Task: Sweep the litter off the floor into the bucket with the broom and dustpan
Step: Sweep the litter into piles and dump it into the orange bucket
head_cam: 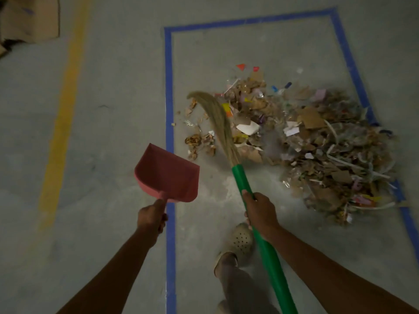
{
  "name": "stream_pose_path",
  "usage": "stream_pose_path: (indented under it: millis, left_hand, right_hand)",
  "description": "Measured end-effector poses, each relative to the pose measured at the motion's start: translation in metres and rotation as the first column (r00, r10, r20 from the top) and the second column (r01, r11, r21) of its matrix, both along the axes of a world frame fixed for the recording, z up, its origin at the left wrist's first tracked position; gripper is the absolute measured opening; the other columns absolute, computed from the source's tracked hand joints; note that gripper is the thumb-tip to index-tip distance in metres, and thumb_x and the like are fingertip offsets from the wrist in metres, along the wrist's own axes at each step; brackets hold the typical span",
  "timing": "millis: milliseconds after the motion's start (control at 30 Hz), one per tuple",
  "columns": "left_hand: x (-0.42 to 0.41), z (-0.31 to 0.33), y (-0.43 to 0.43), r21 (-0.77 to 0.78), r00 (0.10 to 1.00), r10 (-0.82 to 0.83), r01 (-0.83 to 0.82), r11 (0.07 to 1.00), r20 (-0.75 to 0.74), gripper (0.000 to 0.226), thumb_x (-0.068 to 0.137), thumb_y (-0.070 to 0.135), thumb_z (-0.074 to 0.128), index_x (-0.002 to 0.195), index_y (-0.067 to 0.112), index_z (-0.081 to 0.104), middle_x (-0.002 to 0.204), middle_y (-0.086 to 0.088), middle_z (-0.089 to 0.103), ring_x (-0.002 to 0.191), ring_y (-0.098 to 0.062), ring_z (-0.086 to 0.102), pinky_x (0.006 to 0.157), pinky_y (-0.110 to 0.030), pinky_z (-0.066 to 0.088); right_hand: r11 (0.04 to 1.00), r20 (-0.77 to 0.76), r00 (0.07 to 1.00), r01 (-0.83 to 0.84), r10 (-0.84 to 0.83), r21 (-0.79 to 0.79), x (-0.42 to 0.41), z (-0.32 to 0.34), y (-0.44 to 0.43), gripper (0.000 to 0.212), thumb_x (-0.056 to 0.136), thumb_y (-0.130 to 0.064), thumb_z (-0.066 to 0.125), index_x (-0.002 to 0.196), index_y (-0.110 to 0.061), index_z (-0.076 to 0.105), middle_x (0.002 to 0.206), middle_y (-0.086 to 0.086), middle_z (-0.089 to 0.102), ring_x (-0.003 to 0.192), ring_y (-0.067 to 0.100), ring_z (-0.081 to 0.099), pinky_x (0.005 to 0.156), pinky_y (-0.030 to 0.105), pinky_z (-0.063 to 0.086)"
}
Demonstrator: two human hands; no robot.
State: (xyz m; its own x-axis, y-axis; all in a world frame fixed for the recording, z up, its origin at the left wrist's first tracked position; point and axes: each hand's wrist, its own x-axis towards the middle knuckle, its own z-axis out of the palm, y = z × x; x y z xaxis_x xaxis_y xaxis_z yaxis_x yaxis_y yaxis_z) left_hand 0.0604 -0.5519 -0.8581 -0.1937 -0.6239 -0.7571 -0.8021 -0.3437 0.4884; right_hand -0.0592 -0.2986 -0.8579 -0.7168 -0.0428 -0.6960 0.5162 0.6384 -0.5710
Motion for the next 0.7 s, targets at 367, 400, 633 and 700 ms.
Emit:
stream_pose_path:
  millis: [367,400,633,700]
  left_hand:
    - [-0.023,-0.078,-0.087,-0.033,0.996,0.077,-0.075,0.997,0.048,0.063,0.088,0.061,0.066,0.076,0.0,0.063,0.065,-0.017,0.059,0.041,-0.019,0.041,0.043,-0.025,0.032]
    - [-0.028,-0.085,-0.09,-0.03,0.997,0.062,-0.061,0.998,0.045,0.064,0.087,0.062,0.066,0.073,0.001,0.062,0.064,-0.017,0.059,0.039,-0.019,0.041,0.043,-0.025,0.033]
    - [-0.088,-0.128,-0.096,0.076,0.985,-0.172,0.169,0.983,0.028,0.06,0.083,0.066,0.068,0.07,0.009,0.058,0.063,-0.015,0.057,0.04,-0.017,0.038,0.044,-0.025,0.031]
    - [-0.106,-0.132,-0.095,0.101,0.976,-0.214,0.211,0.972,0.026,0.058,0.085,0.064,0.068,0.071,0.008,0.059,0.063,-0.013,0.059,0.039,-0.015,0.038,0.043,-0.024,0.031]
  right_hand:
    - [0.994,0.404,0.91,-0.108,0.089,0.024,-0.001,-0.126,-0.126,0.041,0.099,-0.045,0.058,0.093,-0.005,0.063,0.068,0.008,0.065,0.048,0.019,0.06,0.048,0.027,0.05]
    - [0.998,0.447,0.894,-0.035,0.009,0.05,-0.003,-0.136,-0.124,0.04,0.1,-0.042,0.058,0.091,-0.004,0.062,0.066,0.009,0.064,0.046,0.019,0.058,0.047,0.027,0.049]
    - [0.923,0.295,0.884,0.294,-0.362,0.249,-0.036,-0.179,-0.075,0.05,0.1,-0.048,0.054,0.097,0.001,0.064,0.066,0.012,0.065,0.044,0.022,0.058,0.044,0.028,0.048]
    - [0.869,0.234,0.852,0.395,-0.468,0.299,-0.041,-0.177,-0.061,0.05,0.101,-0.049,0.053,0.096,0.0,0.065,0.068,0.012,0.065,0.047,0.023,0.06,0.044,0.03,0.049]
